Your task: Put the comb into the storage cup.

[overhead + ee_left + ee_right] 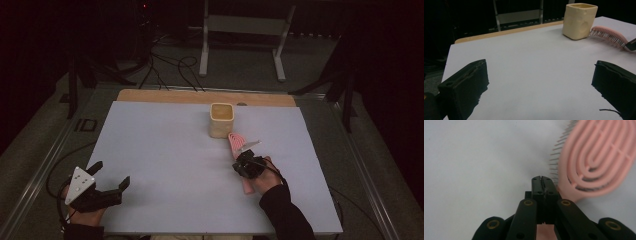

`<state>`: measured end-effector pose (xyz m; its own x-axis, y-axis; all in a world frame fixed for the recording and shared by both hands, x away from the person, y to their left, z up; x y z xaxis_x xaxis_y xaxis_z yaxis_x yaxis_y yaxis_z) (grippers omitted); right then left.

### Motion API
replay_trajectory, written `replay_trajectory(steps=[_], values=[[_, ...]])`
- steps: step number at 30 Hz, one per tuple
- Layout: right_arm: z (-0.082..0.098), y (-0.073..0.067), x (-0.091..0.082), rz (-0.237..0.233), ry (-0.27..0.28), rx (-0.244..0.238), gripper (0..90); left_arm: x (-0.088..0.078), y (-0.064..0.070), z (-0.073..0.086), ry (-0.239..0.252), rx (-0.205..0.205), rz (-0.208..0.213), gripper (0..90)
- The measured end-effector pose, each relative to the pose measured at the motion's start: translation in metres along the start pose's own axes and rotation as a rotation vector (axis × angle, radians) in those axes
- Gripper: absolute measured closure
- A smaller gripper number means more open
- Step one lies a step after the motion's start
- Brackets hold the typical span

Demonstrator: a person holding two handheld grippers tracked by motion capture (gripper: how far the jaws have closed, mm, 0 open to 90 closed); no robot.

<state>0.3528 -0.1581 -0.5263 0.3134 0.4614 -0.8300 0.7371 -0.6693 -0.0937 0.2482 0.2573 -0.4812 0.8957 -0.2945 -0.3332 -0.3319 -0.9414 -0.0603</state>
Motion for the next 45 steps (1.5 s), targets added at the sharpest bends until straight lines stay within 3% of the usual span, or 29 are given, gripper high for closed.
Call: replay_trajectory(steps=[12,24,27,32,33,34,37,38,39,42,43,44,45], values=[[0.013,0.008,-0.016,0.020,0.004,0.017,90.0,0.000,-0.001,0.000,-0.001,-0.001,-0.001,1.0],[0.018,0.010,-0.022,-0.012,0.050,0.022,89.6,0.001,0.001,0.001,-0.005,0.001,0.002,1.0],[0.015,0.008,-0.027,-0.028,0.092,0.010,86.8,0.001,0.000,0.001,-0.005,-0.001,0.002,1.0],[0.013,0.008,-0.038,-0.025,0.174,-0.002,80.2,0.000,0.000,0.000,-0.001,-0.003,-0.002,1.0],[0.012,0.008,-0.044,-0.013,0.216,0.001,75.4,0.000,0.000,0.000,-0.001,-0.003,-0.002,1.0],[0.012,0.008,-0.044,-0.013,0.216,0.001,75.4,0.001,-0.001,0.000,0.000,-0.003,-0.002,1.0],[0.012,0.011,-0.056,-0.002,0.287,0.014,65.2,0.000,-0.001,0.000,0.000,-0.004,-0.004,1.0],[0.012,0.012,-0.065,0.011,0.350,0.028,58.6,0.000,-0.001,0.000,0.000,-0.004,-0.005,1.0],[0.012,0.012,-0.065,0.011,0.350,0.028,58.6,0.000,-0.001,0.000,0.001,-0.005,-0.005,1.0],[0.015,0.014,-0.079,0.021,0.437,0.030,54.8,0.000,-0.001,0.000,0.000,-0.007,-0.006,1.0],[0.015,0.014,-0.079,0.021,0.437,0.030,54.8,0.000,-0.001,0.000,0.000,-0.007,-0.006,1.0],[0.019,0.013,-0.091,0.034,0.499,0.018,46.9,0.000,-0.001,0.000,0.000,-0.007,-0.006,1.0],[0.021,0.013,-0.094,0.038,0.514,0.017,44.8,0.000,-0.001,0.000,0.003,-0.011,-0.006,1.0]])
Point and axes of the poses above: each handheld gripper's, and its own axes: x roughly forward along the jaws, z roughly out of its underside, y roughly to its right, the point moved 4 cm from there along x, roughly forward along the jaws, and after that the axes turned 7 degrees about -z, right-handed, at the moved point
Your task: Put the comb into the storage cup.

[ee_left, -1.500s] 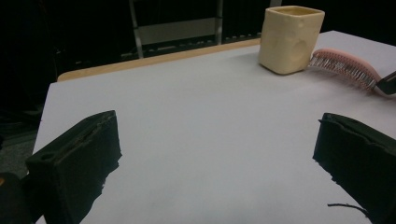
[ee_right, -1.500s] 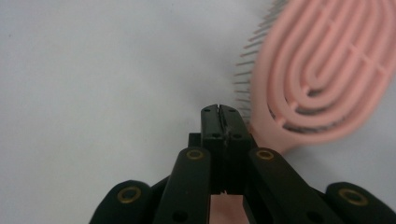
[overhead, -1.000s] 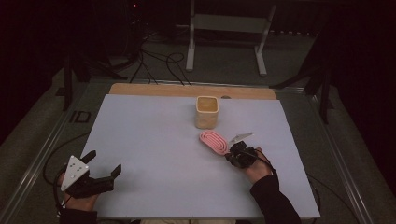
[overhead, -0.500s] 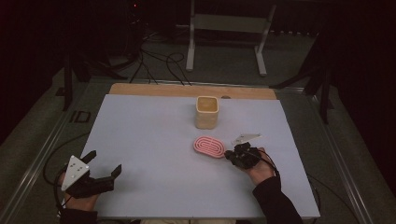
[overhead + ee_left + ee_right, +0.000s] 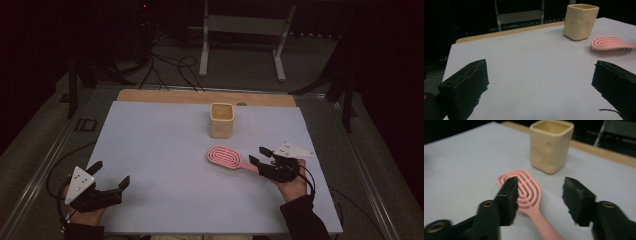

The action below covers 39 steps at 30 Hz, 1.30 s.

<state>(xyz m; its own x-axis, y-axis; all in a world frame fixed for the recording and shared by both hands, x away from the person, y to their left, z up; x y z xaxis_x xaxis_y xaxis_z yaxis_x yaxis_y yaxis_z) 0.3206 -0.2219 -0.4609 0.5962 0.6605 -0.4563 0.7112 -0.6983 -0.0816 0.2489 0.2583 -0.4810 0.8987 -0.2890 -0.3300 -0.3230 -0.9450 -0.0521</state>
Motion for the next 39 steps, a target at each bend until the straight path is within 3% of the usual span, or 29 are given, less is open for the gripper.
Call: replay_trajectory(steps=[7,12,17,20,26,39], values=[[0.011,0.001,-0.024,0.003,0.127,0.015,34.7,-0.001,-0.001,-0.001,0.004,-0.002,0.000,0.9],[0.021,0.001,-0.035,0.033,0.171,0.023,26.0,-0.002,-0.002,-0.002,0.012,-0.008,-0.002,0.8],[0.027,0.000,-0.038,0.062,0.174,0.014,20.6,-0.002,-0.003,-0.003,0.018,-0.010,-0.005,0.4],[0.033,-0.001,-0.045,0.088,0.199,0.022,15.5,-0.002,-0.003,-0.002,0.025,-0.027,0.008,0.0],[0.039,0.000,-0.049,0.112,0.194,0.020,9.4,-0.001,0.000,-0.003,0.031,-0.025,0.030,0.0],[0.042,0.005,-0.050,0.117,0.188,0.048,9.1,0.004,0.004,0.002,0.022,-0.017,0.048,0.0]])
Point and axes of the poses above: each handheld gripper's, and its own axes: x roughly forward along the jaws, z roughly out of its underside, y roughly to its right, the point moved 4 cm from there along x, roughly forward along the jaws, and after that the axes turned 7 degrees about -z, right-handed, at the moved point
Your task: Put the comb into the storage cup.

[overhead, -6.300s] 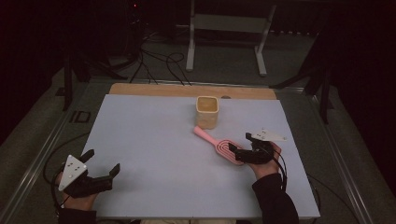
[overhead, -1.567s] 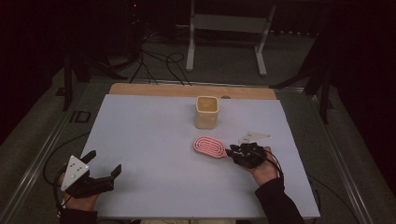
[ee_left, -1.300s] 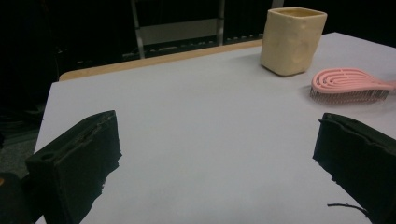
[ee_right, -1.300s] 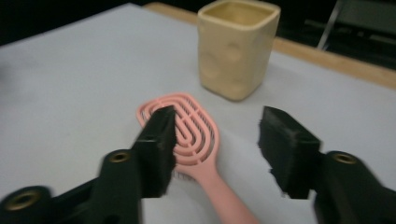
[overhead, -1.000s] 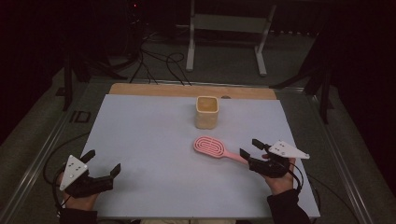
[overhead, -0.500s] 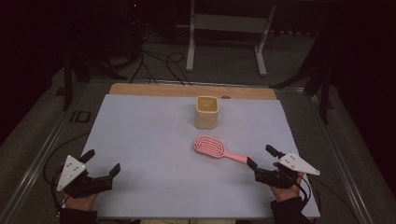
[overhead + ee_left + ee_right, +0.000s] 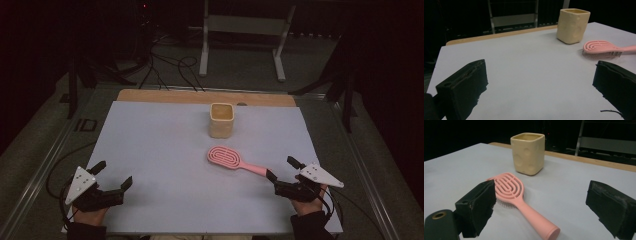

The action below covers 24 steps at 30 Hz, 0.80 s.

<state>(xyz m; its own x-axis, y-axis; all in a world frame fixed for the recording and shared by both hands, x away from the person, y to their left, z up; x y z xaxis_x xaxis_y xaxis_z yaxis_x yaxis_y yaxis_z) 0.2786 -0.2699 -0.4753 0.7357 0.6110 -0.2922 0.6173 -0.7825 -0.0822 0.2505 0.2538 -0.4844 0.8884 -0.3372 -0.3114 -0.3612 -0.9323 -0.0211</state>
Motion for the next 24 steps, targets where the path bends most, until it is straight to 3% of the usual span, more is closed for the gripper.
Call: replay_trajectory(steps=[14,24], values=[[0.000,0.002,0.004,-0.025,-0.043,0.034,9.2,0.002,-0.002,0.004,-0.001,-0.011,-0.017,0.0],[-0.012,-0.002,0.009,-0.042,-0.094,0.015,9.4,0.005,-0.001,0.004,-0.005,-0.012,-0.017,0.0]])
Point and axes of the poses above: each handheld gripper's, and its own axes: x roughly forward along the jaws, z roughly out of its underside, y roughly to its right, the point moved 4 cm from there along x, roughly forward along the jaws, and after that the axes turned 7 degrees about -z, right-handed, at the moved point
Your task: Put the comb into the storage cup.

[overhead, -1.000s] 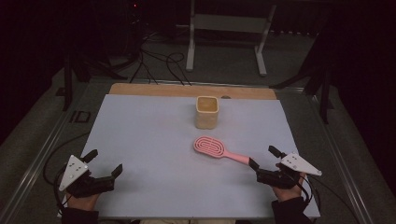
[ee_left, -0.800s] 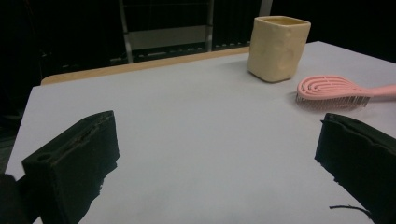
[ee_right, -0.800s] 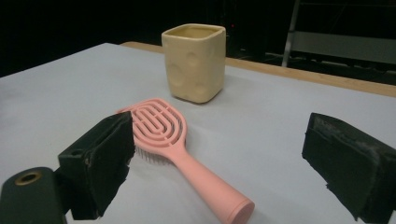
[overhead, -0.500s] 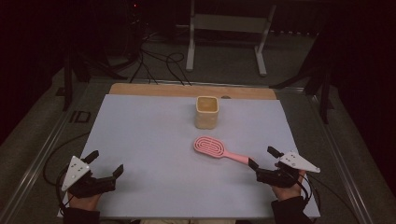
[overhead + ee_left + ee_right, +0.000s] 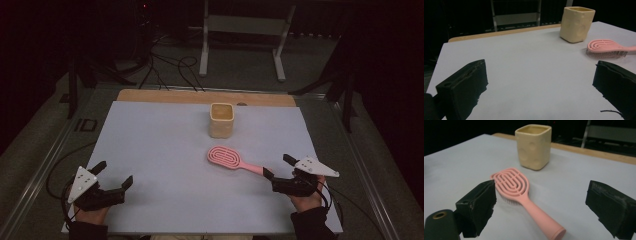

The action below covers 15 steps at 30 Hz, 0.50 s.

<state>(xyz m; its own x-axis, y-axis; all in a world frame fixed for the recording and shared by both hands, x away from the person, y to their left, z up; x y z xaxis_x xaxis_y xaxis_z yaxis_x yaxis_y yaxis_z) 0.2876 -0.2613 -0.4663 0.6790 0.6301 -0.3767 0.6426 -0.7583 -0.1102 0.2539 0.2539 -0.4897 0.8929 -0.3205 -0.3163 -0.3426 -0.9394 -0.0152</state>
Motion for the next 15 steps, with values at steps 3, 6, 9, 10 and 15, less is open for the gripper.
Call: replay_trajectory(steps=[3,6,9,10,15], values=[[-0.004,0.000,0.003,-0.013,-0.039,-0.005,9.0,0.000,0.001,0.000,0.001,0.001,0.001,0.0],[-0.010,-0.001,0.005,-0.020,-0.056,-0.009,9.0,0.001,0.001,0.000,-0.001,0.007,0.001,0.0],[-0.018,-0.002,0.007,-0.026,-0.063,-0.004,8.9,0.000,0.001,0.000,0.002,0.002,-0.001,0.0],[-0.019,-0.002,0.007,-0.028,-0.064,-0.003,8.9,-0.001,0.001,0.000,0.004,0.003,-0.003,0.0],[-0.030,-0.004,0.012,-0.044,-0.064,-0.005,8.7,-0.002,0.001,0.000,0.006,-0.002,-0.007,0.0]])
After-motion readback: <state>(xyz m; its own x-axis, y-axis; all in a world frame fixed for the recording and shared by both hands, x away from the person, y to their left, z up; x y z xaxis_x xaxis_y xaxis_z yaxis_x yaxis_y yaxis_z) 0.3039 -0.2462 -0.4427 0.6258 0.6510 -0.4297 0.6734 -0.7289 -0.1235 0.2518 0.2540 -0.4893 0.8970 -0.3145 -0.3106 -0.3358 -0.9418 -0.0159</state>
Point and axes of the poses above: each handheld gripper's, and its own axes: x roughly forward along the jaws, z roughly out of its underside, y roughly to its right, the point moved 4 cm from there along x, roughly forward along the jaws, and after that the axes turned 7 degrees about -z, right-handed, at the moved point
